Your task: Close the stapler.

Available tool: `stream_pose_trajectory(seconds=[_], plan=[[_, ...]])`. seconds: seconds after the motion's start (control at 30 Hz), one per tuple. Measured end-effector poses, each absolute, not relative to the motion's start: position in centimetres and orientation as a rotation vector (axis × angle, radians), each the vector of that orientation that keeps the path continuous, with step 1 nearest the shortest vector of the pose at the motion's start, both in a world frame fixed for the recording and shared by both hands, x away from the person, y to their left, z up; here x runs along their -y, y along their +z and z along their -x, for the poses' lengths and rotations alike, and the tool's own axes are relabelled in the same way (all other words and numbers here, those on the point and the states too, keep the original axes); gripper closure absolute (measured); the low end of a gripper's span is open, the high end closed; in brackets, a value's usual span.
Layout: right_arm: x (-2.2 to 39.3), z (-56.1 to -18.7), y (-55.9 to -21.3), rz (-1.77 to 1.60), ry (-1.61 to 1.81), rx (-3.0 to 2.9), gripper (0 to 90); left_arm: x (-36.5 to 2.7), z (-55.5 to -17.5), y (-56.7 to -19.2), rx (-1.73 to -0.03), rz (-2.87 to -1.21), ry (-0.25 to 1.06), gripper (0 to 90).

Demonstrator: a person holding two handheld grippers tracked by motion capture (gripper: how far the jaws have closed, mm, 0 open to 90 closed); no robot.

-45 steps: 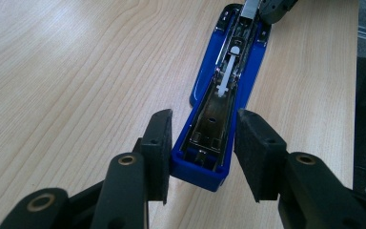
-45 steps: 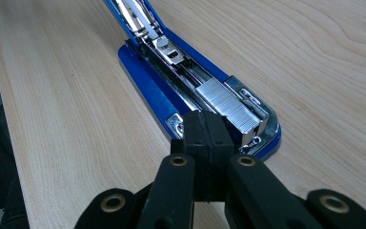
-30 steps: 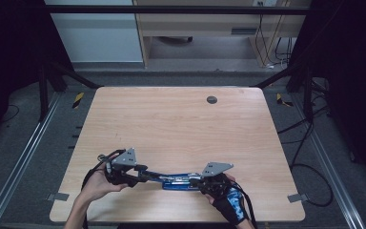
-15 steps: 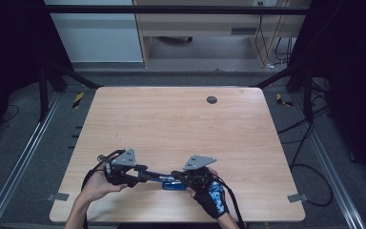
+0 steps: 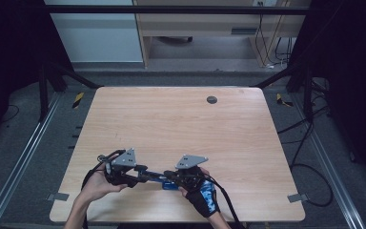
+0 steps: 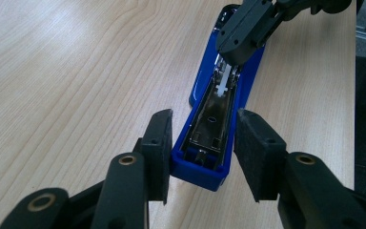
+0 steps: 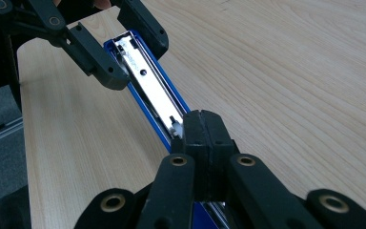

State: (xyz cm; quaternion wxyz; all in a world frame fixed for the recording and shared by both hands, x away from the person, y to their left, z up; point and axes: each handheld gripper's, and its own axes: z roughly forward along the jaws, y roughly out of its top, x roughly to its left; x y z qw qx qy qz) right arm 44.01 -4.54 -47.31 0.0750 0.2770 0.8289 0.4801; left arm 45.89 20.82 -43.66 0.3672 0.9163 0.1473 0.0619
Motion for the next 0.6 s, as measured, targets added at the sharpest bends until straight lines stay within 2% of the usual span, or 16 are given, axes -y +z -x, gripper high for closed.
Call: stream_pose_trajectory(seconds=[0.6], plan=[[3.1, -44.1, -47.6, -0.814, 1.456, -2.488, 90.0, -20.9, -45.9, -43.7, -0.369, -2.359, 0.162, 58.3]])
